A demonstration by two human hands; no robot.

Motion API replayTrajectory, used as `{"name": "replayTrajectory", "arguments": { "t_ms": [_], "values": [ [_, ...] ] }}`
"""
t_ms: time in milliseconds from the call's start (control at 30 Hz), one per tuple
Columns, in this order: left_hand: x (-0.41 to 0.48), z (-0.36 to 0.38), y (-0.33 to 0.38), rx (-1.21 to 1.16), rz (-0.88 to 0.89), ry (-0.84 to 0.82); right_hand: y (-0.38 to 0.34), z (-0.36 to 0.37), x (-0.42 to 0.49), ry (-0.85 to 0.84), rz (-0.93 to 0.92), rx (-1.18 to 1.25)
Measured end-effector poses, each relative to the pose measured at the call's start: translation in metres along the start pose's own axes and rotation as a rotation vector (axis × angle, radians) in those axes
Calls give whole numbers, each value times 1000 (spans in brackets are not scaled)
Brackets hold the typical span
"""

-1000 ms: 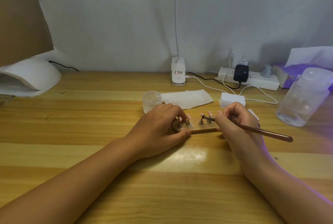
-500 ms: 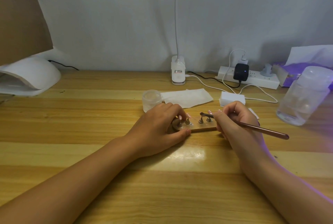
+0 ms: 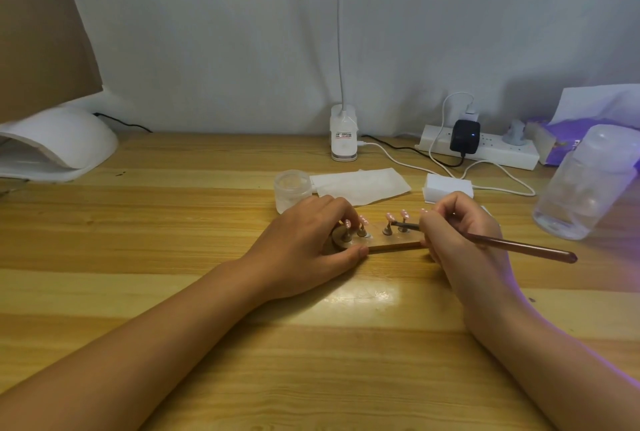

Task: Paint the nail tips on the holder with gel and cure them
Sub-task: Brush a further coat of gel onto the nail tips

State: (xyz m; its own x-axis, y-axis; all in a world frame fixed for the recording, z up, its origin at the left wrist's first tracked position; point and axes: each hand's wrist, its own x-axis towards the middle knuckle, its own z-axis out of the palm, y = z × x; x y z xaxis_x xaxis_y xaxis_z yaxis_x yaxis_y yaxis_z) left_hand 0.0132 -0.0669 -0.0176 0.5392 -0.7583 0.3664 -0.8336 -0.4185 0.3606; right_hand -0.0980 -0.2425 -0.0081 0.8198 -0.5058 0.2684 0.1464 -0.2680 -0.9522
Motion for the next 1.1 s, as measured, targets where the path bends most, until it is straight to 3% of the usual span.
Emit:
{"name": "replayTrajectory", "arguments": {
  "t_ms": [1100],
  "values": [
    [-1, 1, 0, -6, 2, 10, 3, 0, 1, -8, -7, 13]
  ]
}}
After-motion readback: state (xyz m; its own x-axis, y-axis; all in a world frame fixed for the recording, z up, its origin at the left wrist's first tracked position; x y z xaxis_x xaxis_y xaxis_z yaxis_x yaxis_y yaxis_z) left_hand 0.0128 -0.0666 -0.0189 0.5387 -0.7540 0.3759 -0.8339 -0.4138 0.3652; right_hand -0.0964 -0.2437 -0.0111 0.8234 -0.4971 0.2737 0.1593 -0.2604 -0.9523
